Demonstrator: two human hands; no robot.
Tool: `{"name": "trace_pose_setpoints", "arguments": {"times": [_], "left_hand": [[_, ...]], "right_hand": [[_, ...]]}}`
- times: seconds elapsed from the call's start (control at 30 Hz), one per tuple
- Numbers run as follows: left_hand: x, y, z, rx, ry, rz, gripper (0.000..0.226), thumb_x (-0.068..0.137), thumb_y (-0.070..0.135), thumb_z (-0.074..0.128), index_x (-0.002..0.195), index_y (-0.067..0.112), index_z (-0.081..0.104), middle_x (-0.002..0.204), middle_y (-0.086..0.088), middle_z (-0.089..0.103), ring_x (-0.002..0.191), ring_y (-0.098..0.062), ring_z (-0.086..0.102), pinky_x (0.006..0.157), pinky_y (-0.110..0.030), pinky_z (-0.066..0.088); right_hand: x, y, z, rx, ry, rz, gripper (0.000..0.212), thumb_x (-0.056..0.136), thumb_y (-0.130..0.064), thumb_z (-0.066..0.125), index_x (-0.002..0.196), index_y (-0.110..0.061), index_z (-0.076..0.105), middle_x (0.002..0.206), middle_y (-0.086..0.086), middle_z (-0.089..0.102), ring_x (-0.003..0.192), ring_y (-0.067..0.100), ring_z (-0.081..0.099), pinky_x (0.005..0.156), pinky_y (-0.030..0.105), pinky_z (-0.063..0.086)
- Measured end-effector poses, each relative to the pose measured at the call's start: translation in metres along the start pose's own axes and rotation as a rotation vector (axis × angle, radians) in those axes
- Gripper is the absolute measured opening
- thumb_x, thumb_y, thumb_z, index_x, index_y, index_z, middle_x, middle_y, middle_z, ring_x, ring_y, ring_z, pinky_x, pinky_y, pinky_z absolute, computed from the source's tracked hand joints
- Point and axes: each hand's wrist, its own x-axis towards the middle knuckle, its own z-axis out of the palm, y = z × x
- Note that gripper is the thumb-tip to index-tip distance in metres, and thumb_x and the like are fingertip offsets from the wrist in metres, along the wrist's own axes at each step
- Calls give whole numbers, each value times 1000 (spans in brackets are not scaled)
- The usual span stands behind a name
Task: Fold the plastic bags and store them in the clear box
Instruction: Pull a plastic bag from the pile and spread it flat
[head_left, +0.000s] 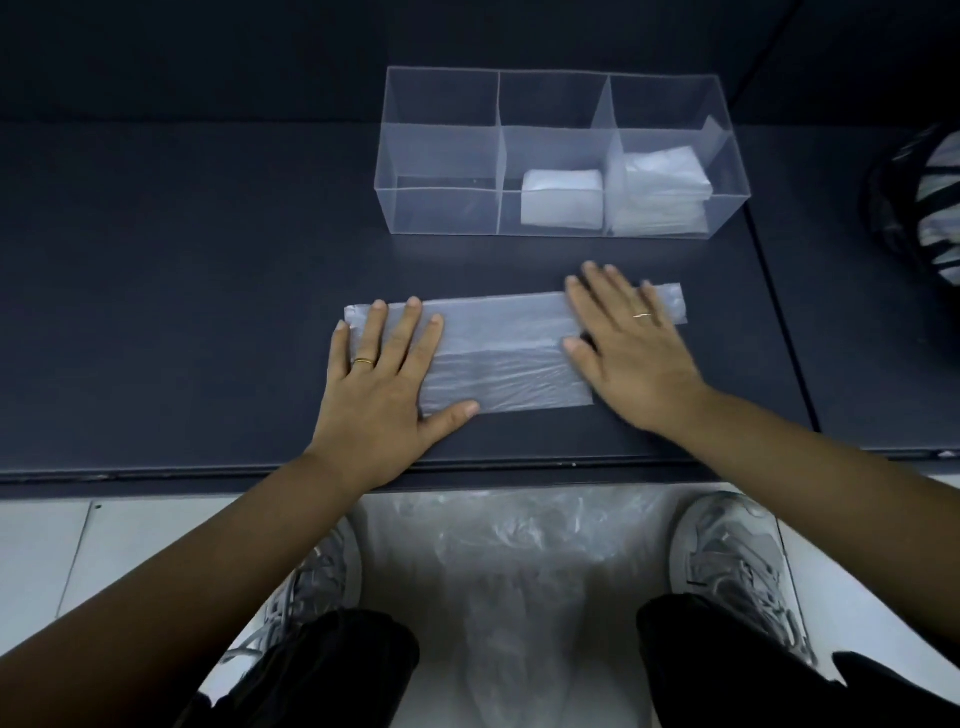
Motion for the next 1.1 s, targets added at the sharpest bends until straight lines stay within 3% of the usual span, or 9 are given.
{"name": "trace_pose_setpoints", "arguments": {"times": [0.17, 0.3, 0.4, 0.53, 0.73, 0.83, 0.97, 1.03, 1.1], "left_hand": [[-6, -6, -6, -3, 25, 6, 99, 79, 81, 9, 153, 16, 10, 161, -9, 6, 148, -29, -1, 116, -57, -3], [-8, 8, -14, -99, 117, 166, 92, 86, 73, 25, 149, 6, 28, 158, -12, 20, 147, -28, 8, 119, -49, -1], [-10, 23, -14, -247, 110, 276, 82, 89, 63, 39, 144, 2, 38, 153, -12, 32, 144, -24, 21, 120, -36, 6], [-13, 29, -9, -301, 78, 283, 76, 87, 51, 56, 142, 2, 40, 151, -9, 36, 142, -22, 27, 118, -32, 16], [-8, 31, -9, -315, 305, 255, 40, 82, 18, 74, 118, 0, 66, 124, -11, 64, 117, -28, 60, 100, -43, 48], [-5, 32, -11, -312, 400, 278, 24, 84, 7, 69, 107, 2, 72, 112, -10, 70, 106, -27, 67, 94, -41, 50], [-4, 35, -18, -330, 370, 262, 21, 83, 5, 70, 104, 2, 74, 108, -10, 72, 102, -27, 68, 93, -38, 48], [-5, 37, -21, -351, 333, 246, 20, 86, 7, 67, 105, 3, 73, 109, -10, 71, 104, -27, 67, 93, -38, 49], [-5, 37, -24, -372, 292, 226, 22, 88, 11, 62, 106, 5, 73, 111, -8, 71, 106, -25, 67, 93, -34, 49]], "right_hand": [[-20, 22, -13, 59, 150, 91, 62, 97, -43, 42, 150, -13, 26, 158, 11, 18, 146, 28, 13, 118, 44, 3], [-44, 0, -23, 280, 251, -144, 36, 82, -38, 65, 110, -16, 64, 118, 5, 55, 109, 26, 49, 91, 37, 34], [-51, -9, -20, 295, 200, -205, 19, 76, -22, 79, 92, -13, 71, 97, 5, 59, 91, 27, 55, 76, 37, 38], [-42, -14, -22, 290, 182, -215, 5, 81, -10, 74, 81, -10, 69, 88, 7, 60, 85, 29, 56, 74, 38, 40], [-31, 0, -42, 704, -128, -28, 17, 92, -14, 60, 79, -24, 57, 86, -10, 51, 77, 0, 49, 77, 14, 36], [-34, 7, -52, 697, -96, 46, 9, 88, -31, 60, 81, -27, 57, 91, -11, 49, 80, -2, 50, 80, 18, 37], [-39, -17, -62, 409, 77, -145, 73, 68, -70, 59, 127, -29, 45, 130, -12, 39, 125, 5, 33, 107, 27, 18], [-35, -34, -55, 253, 29, -262, 84, 70, -65, 65, 140, -28, 39, 139, -9, 40, 131, 11, 31, 108, 26, 13], [-27, -40, -44, 264, 37, -256, 61, 79, -39, 72, 134, -21, 50, 130, -4, 54, 122, 17, 44, 103, 24, 22]]}}
